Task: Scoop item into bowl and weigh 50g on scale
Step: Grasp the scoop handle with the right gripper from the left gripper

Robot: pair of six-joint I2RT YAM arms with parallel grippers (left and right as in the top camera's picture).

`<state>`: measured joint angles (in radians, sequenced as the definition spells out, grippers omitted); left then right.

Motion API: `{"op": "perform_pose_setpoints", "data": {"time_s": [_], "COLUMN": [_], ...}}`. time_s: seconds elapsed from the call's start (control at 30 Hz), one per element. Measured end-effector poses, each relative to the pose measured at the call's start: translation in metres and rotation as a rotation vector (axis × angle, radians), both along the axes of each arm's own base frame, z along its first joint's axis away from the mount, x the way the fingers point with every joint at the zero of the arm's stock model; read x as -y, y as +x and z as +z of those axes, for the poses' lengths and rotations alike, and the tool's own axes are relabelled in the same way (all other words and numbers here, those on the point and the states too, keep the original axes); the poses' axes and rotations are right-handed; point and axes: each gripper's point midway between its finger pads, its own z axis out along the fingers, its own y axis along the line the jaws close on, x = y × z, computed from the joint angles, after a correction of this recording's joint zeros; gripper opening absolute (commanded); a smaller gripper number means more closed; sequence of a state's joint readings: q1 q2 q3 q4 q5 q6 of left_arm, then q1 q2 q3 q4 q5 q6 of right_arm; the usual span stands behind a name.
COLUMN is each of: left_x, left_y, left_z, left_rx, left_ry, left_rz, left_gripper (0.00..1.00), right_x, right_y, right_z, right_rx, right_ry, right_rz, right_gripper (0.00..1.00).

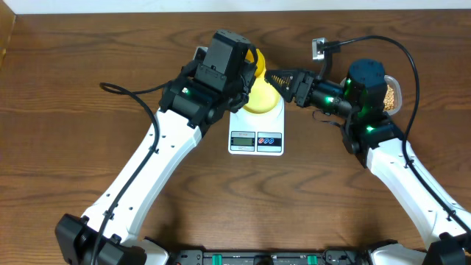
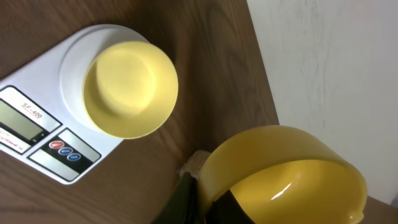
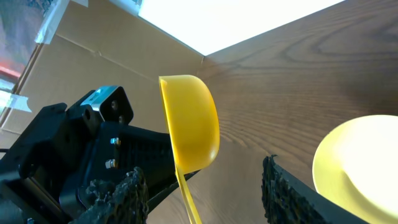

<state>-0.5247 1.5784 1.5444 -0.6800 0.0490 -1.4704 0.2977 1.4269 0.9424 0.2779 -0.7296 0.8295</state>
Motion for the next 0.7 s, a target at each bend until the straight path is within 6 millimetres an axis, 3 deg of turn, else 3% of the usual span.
{"op": "perform_pose_setpoints", "data": {"time_s": [0.53,0.7], "left_x": [0.0059,0.0059], "left_y": [-0.0023,-0.0023], "left_z": [0.0011,0.0011], "left_rx": [-0.028,-0.031], "left_ry": [-0.058,-0.063], "left_rz": [0.013,0.017], "left_gripper": [0.08,0.08], "right_x": [-0.0011,-0.0011], "right_y": [-0.0007,-0.0007], "right_z": [0.0014,0.0015], "right_rx": [-0.011,-0.016], "right_ry": [0.013,0.016], "right_rz": [0.002,0.002], "right_gripper": [0.43,0.43]}}
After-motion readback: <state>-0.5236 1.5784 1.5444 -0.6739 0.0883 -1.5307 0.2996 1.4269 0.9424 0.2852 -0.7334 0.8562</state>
